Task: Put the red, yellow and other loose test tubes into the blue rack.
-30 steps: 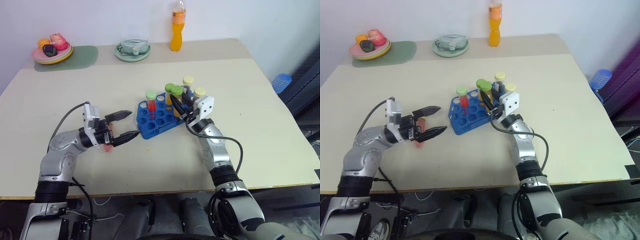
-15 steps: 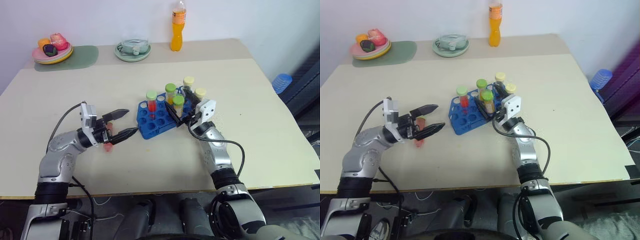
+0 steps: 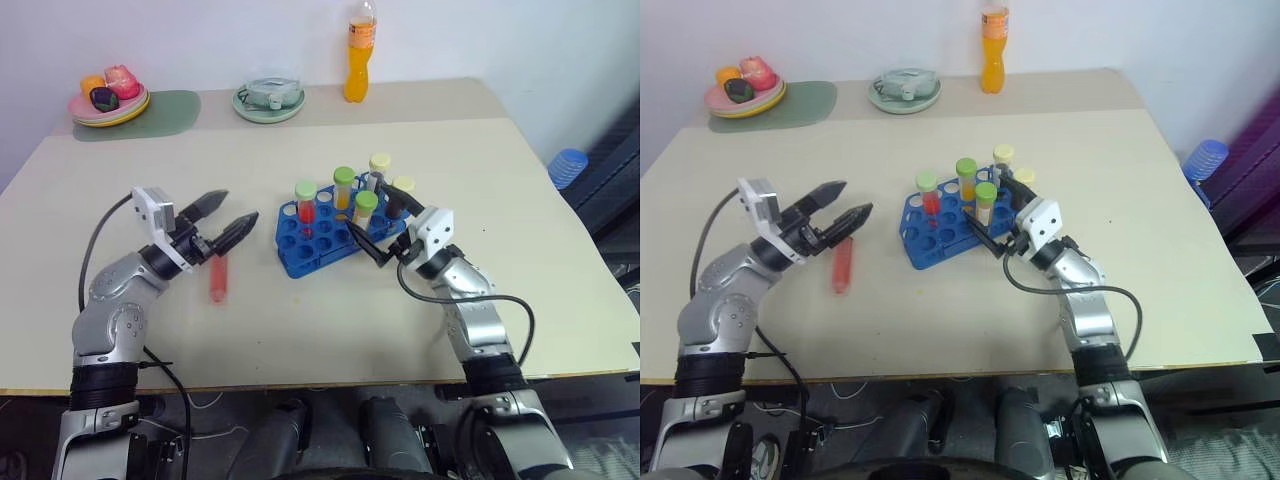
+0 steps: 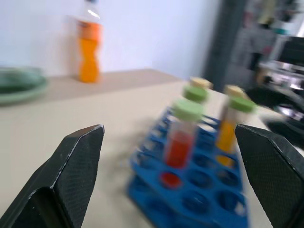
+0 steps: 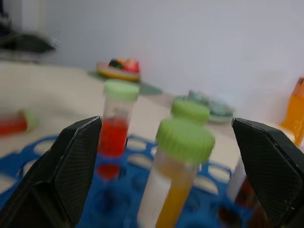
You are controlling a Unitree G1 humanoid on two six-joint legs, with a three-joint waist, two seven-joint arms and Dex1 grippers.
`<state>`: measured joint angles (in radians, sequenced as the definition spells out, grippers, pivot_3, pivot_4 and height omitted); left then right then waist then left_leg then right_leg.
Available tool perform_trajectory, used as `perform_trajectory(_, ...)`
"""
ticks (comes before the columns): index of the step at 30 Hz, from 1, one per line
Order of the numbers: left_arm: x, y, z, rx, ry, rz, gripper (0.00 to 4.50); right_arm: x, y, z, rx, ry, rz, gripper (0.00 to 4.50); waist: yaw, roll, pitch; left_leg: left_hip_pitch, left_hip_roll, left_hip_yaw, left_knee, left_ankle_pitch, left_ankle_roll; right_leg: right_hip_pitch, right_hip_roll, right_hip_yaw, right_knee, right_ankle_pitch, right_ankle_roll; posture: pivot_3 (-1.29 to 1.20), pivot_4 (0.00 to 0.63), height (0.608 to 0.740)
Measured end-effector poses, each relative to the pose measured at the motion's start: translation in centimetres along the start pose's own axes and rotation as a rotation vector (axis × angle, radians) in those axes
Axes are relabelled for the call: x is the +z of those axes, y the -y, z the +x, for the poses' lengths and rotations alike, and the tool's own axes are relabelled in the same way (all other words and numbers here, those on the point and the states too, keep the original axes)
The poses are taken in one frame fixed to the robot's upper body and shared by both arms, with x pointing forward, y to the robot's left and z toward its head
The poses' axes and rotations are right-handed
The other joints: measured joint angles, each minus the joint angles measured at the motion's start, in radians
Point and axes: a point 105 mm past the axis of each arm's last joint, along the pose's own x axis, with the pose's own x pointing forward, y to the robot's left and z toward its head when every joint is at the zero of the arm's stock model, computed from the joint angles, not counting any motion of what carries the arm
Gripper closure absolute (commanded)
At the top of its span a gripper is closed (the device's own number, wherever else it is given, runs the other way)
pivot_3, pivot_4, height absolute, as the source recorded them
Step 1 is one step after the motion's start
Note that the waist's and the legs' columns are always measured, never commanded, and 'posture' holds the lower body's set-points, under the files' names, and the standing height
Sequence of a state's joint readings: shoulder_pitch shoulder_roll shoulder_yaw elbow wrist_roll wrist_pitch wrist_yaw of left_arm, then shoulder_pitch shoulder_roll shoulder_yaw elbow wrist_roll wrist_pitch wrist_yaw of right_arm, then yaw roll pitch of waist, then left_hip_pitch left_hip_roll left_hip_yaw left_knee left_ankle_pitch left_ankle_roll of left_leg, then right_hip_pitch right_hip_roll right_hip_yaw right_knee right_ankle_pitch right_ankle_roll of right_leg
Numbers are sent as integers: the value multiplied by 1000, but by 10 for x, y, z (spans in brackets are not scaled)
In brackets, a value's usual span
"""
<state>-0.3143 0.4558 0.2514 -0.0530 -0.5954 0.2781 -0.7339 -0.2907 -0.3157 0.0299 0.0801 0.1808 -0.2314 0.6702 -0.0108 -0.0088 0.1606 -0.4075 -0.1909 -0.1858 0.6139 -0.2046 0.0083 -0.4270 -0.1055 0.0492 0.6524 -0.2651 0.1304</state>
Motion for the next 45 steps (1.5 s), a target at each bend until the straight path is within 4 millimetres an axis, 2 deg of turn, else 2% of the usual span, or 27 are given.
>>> perform_trajectory(3,7,-9,0,135,-36,58,0,0,-4,-20,52,-88,11,25,1,0,0,0,0,0,0,0,0,0,-2,0,0,0,0,0,150,740)
perform_trajectory(6,6,-18,-4,298,-139,69,0,8,-7,-36,123,-135,46,25,-2,0,0,0,0,0,0,-4,6,0,-2,0,0,0,0,0,150,740)
perform_trajectory(9,-2,-26,-17,446,-256,11,0,19,-3,-46,168,-159,50,25,0,0,0,0,0,0,0,-4,7,0,-2,0,0,0,0,0,150,740)
perform_trajectory(12,-20,-28,-29,543,-459,-101,0,24,-1,-52,212,-182,72,25,4,-1,0,0,0,0,1,-4,7,1,-1,0,0,0,0,0,150,740)
perform_trajectory(14,-24,-25,-29,568,-568,-170,0,28,-4,-53,248,-177,85,25,11,-2,1,0,0,0,2,-4,7,1,0,-1,0,0,0,0,150,740)
perform_trajectory(18,-20,-18,-21,589,-650,-270,0,35,-7,-50,291,-157,79,25,21,-3,1,0,0,1,2,-5,7,2,0,-1,-1,0,1,0,150,740)
perform_trajectory(23,-35,-19,-16,619,-718,-380,0,38,-6,-48,304,-149,72,25,24,-4,2,0,1,1,3,-2,2,2,0,-1,-1,0,1,0,150,740)
perform_trajectory(27,-36,-23,-9,675,-751,-384,0,40,-5,-46,309,-142,59,25,24,-5,2,0,1,1,3,-2,1,2,0,-1,-1,0,1,0,150,740)
perform_trajectory(31,-43,-19,-1,708,-797,-410,0,41,-5,-45,307,-143,50,25,24,-5,2,0,1,1,4,-2,1,2,0,-1,-1,0,1,0,150,740)
perform_trajectory(38,-58,-16,-8,752,-910,-448,0,40,-3,-45,295,-148,48,25,23,-5,2,-1,3,1,9,-4,-2,2,2,0,1,0,1,0,150,740)
perform_trajectory(45,-58,-18,-8,793,-984,-462,0,39,-2,-45,281,-154,52,25,25,-5,2,-1,4,1,13,-6,-2,3,3,0,2,0,1,0,150,740)
